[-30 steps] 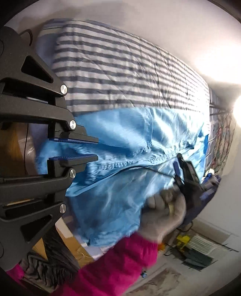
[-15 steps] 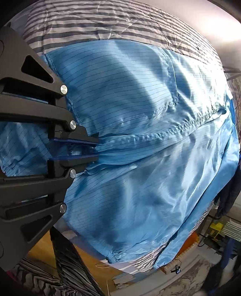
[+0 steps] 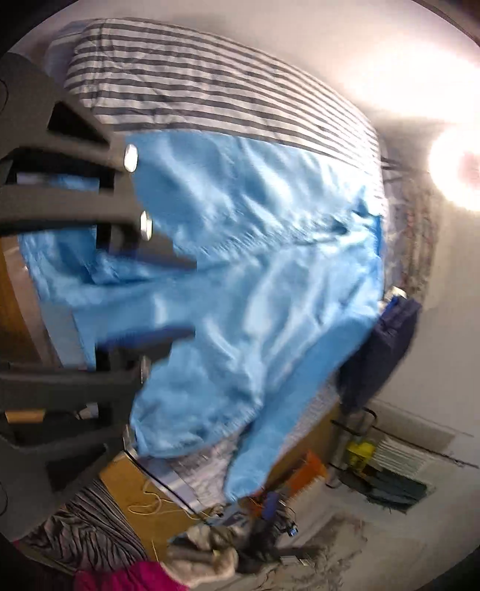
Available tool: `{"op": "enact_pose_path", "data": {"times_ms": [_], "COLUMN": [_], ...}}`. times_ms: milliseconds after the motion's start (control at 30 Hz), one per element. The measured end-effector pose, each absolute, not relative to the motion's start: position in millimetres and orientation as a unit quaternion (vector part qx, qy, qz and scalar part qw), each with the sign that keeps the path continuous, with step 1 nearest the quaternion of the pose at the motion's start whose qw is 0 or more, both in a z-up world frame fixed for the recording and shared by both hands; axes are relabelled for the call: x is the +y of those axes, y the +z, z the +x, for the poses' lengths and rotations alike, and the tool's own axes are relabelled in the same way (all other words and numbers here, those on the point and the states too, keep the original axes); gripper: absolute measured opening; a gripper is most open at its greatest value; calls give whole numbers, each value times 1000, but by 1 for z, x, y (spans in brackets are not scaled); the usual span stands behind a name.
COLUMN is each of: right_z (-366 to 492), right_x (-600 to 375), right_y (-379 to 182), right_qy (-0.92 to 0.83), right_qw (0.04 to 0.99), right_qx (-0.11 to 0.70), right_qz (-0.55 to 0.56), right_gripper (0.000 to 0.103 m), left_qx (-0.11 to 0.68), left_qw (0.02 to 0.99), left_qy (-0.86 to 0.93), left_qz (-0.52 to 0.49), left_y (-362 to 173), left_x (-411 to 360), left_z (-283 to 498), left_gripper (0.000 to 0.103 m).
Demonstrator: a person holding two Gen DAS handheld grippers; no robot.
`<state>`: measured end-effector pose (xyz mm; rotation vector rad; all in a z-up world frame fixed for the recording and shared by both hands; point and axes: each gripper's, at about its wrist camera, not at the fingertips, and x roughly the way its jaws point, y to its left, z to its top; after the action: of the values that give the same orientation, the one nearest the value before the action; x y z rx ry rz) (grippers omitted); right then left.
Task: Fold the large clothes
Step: 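Move the right gripper to the other sleeve cuff and close on it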
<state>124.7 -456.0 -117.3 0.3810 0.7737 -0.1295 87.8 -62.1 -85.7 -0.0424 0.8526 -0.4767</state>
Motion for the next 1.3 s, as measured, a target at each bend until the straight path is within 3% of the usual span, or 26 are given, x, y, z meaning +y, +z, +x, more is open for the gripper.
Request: {"op": "enact_pose_path", "data": {"times_ms": [500, 867, 900, 967, 1000, 1033, 1100, 1300], "right_z": [64, 100, 102, 109, 112, 112, 112, 100], "right_x": [-637, -651, -649, -644, -640, -637, -626, -591], "right_y": [-194, -207, -209, -211, -210, -209, -196, -153], "right_qy": [-178, -172, -172, -178, -180, -181, -174, -109], "right_qw": [809, 813, 812, 813, 815, 818, 832, 863], "right_qx": [371, 400, 404, 420, 427, 428, 420, 369], "right_qz": [420, 387, 383, 360, 348, 340, 319, 329], "right_gripper": [63, 63, 59, 42, 27, 18, 9, 6], "left_qx": [415, 427, 427, 428, 429, 430, 430, 426], "left_qw": [863, 856, 857, 858, 858, 859, 860, 864], "left_qy": [-288, -290, -289, -285, -281, -278, -274, -268], "left_qz": [-2, 2, 2, -1, -4, -6, -12, -26], "left_y": [-81, -92, -92, -93, -94, -94, -94, -89], "left_x": [-134, -149, -149, -146, -145, -144, -140, -131], "left_z": [101, 109, 110, 112, 114, 116, 118, 121], "left_gripper": [51, 51, 51, 51, 51, 51, 51, 51]}}
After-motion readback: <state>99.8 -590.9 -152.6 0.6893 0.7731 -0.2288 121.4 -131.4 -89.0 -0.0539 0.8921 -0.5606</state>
